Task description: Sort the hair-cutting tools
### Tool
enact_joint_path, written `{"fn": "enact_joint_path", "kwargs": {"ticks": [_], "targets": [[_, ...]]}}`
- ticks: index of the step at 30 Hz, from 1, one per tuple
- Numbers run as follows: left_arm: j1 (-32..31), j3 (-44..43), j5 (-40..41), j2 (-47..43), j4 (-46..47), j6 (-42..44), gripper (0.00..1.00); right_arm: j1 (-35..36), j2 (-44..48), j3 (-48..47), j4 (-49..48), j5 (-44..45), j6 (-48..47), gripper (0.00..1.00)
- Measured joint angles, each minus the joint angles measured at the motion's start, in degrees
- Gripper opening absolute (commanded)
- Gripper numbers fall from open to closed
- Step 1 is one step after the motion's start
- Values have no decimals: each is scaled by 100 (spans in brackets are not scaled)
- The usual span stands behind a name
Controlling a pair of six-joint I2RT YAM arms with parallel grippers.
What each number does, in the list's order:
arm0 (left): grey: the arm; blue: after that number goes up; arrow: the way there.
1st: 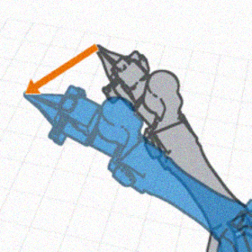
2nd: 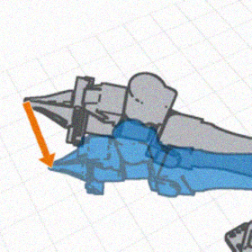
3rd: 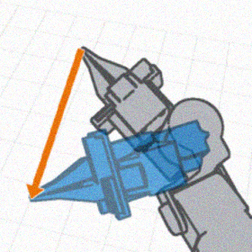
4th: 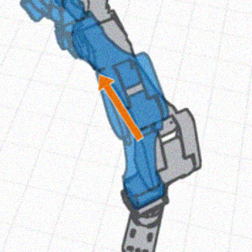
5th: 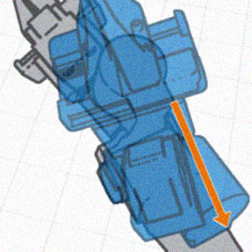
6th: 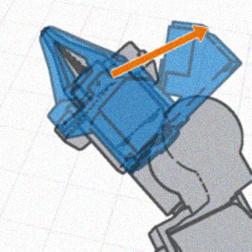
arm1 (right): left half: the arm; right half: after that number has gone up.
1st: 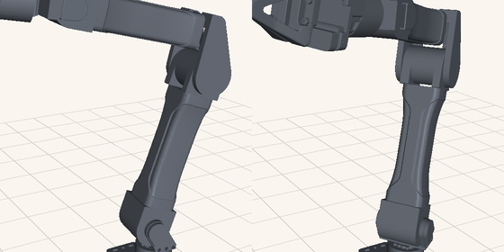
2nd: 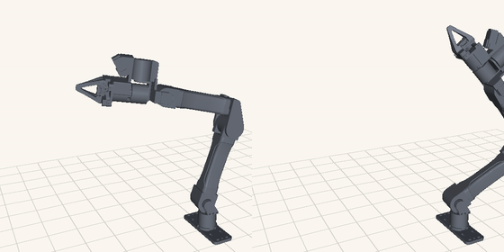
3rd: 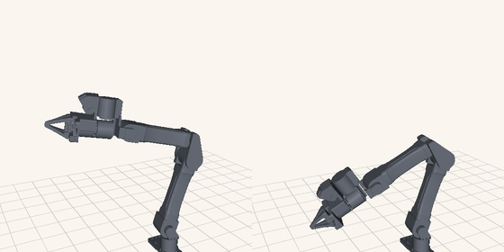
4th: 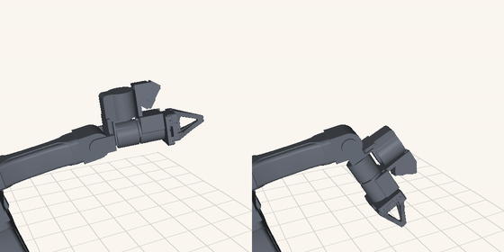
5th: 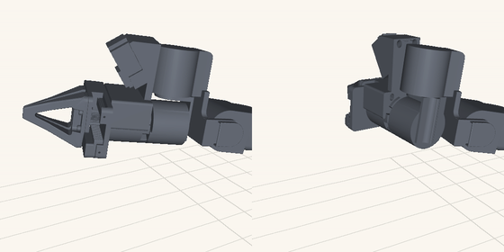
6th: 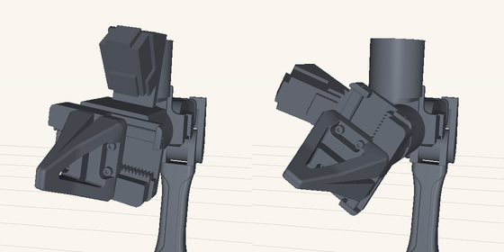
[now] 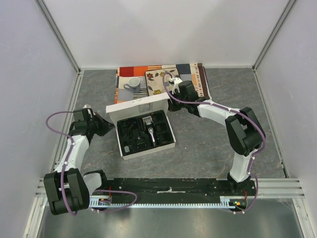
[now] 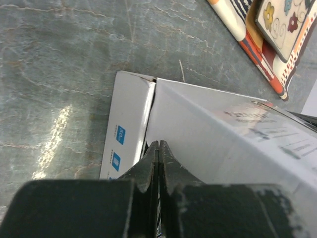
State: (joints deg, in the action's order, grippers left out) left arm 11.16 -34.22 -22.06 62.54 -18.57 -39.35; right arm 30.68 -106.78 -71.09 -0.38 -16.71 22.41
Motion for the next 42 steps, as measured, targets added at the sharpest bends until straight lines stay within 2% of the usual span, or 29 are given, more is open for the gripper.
{"fn": "enact_joint_path", "kwargs": {"ticks": [13, 32, 42], "targets": [[-181, 39, -2, -20, 162, 0, 2, 90, 20, 44, 52, 212, -20, 0], [-240, 181, 343, -883, -376, 7, 2, 339, 608, 798, 197, 529, -275, 0], [-262, 160, 662, -1202, -881, 55, 2, 398, 1366, 907, 903, 1521, -706, 0]]}}
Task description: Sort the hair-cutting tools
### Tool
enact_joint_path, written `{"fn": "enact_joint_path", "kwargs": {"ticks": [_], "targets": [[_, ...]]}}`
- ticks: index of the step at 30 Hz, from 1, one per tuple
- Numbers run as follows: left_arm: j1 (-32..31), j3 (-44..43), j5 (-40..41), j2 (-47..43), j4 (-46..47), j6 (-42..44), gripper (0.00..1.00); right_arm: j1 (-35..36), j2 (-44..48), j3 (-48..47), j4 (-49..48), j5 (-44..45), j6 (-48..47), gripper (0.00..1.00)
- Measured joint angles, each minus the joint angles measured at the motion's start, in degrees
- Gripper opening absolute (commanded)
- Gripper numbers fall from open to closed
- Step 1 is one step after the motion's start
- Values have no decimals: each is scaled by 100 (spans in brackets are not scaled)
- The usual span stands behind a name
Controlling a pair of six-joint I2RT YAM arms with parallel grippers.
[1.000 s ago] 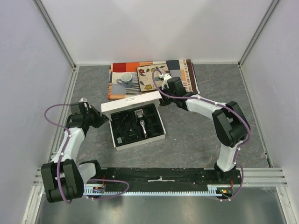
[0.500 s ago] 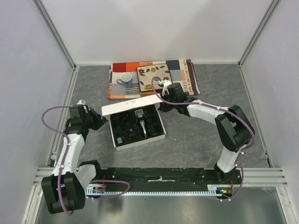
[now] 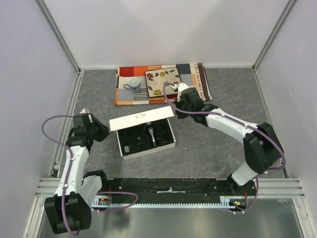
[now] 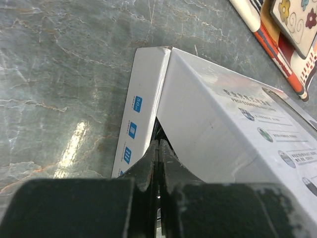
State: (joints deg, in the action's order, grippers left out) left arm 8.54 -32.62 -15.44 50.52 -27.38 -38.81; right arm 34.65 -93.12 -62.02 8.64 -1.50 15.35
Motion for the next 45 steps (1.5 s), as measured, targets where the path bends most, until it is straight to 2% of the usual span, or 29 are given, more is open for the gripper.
{"fn": "enact_joint_path", "kwargs": {"ticks": [5, 10, 16, 20, 26, 31, 40, 45], "targets": [[0, -450, 267, -122, -468, 101, 2, -2, 610, 0, 256, 603, -278, 0], [0, -1163, 361, -133, -584, 184, 2, -2, 828, -302, 361, 765, -435, 0], [0, -1792, 372, 245, -509, 234, 2, -2, 590, -1032, 369, 518, -459, 0], [-7, -1978, 151, 682, -350, 232, 2, -2, 299, -1333, 212, -24, -442, 0], [-304, -1958, -354, 999, -81, 256, 2, 63, 146, -1307, 157, -761, -448, 0], [-632, -1532, -723, 872, 238, 310, 2, 214, 223, -822, 85, -1051, -490, 0], [-802, -566, -686, 501, 68, 509, 2, 514, 507, 291, 74, -885, -431, 0], [-1204, -396, -264, 520, -192, 498, 2, 614, 632, 754, 55, -610, -262, 0]]}}
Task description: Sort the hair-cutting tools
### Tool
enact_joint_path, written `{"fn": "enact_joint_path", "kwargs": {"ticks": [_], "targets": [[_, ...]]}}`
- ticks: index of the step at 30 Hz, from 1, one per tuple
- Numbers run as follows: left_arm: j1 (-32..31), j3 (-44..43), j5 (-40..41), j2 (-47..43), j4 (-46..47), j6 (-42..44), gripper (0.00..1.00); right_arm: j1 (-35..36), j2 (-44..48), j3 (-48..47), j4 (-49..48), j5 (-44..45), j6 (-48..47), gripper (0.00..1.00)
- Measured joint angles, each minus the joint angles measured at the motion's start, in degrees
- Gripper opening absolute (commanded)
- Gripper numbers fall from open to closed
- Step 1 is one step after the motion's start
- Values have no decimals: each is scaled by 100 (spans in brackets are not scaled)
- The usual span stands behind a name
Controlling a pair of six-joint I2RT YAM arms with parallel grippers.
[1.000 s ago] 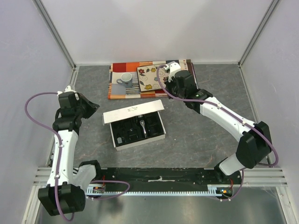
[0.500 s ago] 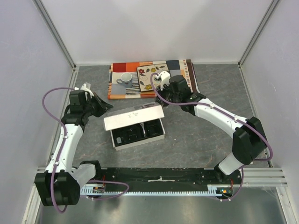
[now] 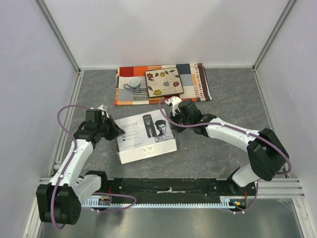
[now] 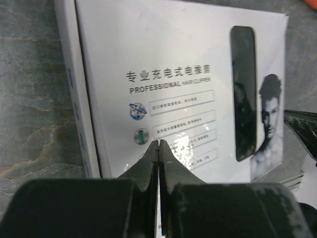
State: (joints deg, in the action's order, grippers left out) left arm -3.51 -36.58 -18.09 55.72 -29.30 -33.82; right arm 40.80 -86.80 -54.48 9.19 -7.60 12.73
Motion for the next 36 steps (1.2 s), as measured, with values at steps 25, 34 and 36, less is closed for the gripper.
{"fn": "enact_joint_path", "kwargs": {"ticks": [25, 34, 36], "targets": [[-498, 61, 1012, 470, -258, -481, 2, 520, 584, -232, 527, 688, 293, 0], [-498, 52, 1073, 376, -417, -483, 2, 898, 59, -22, 444, 662, 577, 0], [-498, 50, 1106, 260, -496, -492, 2, 925, -262, 79, 317, 723, 656, 0]]}}
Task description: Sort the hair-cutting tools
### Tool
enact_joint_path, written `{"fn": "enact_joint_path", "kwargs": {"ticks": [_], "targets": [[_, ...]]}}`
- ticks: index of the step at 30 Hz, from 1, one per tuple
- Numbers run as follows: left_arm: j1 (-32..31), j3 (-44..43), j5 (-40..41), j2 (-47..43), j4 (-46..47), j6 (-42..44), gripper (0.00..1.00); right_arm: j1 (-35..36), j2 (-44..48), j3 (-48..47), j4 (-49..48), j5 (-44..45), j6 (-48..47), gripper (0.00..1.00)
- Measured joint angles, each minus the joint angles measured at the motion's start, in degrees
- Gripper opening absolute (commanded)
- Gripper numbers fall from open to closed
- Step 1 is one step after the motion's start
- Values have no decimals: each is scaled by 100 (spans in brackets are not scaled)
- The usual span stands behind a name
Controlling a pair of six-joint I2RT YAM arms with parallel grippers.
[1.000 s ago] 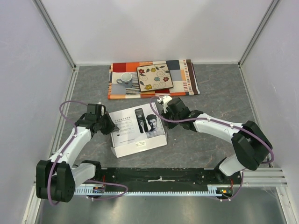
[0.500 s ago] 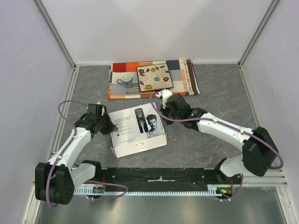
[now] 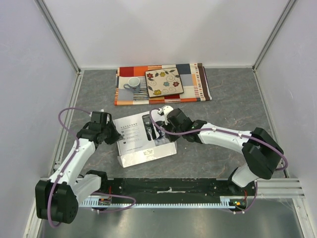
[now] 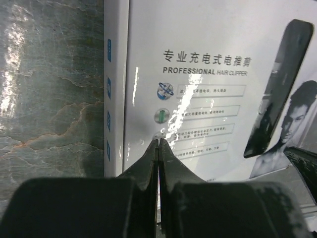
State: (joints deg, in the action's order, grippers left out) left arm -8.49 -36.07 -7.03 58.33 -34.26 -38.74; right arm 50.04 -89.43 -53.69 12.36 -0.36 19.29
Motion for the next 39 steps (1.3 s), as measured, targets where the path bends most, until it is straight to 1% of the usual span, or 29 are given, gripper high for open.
{"fn": "enact_joint_path", "kwargs": {"ticks": [7, 10, 13, 18, 22, 27, 30, 34, 37, 39], "targets": [[0, -234, 372, -968, -345, -282, 2, 13, -57, 0, -291, 146, 129, 0], [0, -398, 669, -1196, -520, -409, 2, 39, -35, 7, -291, 212, 157, 0], [0, -479, 960, -1239, -730, -531, 2, 59, 39, 42, -289, 323, 212, 0], [0, -476, 1429, -1167, -1139, -839, 2, 70, 382, 118, -31, 1047, 282, 0], [0, -376, 1749, -1110, -1261, -1049, 2, 24, 671, 118, 33, 1698, 352, 0], [0, -146, 2057, -990, -1344, -1246, 2, -94, 699, 118, 90, 2271, 446, 0], [0, -11, 2118, -822, -1298, -1307, 2, -221, 573, 116, 105, 2389, 511, 0], [0, 240, 2055, -387, -1043, -1329, 2, -417, 208, 116, 101, 2398, 531, 0], [0, 389, 1904, -122, -776, -1329, 2, -562, -52, 116, -7, 2159, 474, 0], [0, 448, 1797, 26, -564, -1327, 2, -667, -232, 116, -254, 1939, 380, 0]]}}
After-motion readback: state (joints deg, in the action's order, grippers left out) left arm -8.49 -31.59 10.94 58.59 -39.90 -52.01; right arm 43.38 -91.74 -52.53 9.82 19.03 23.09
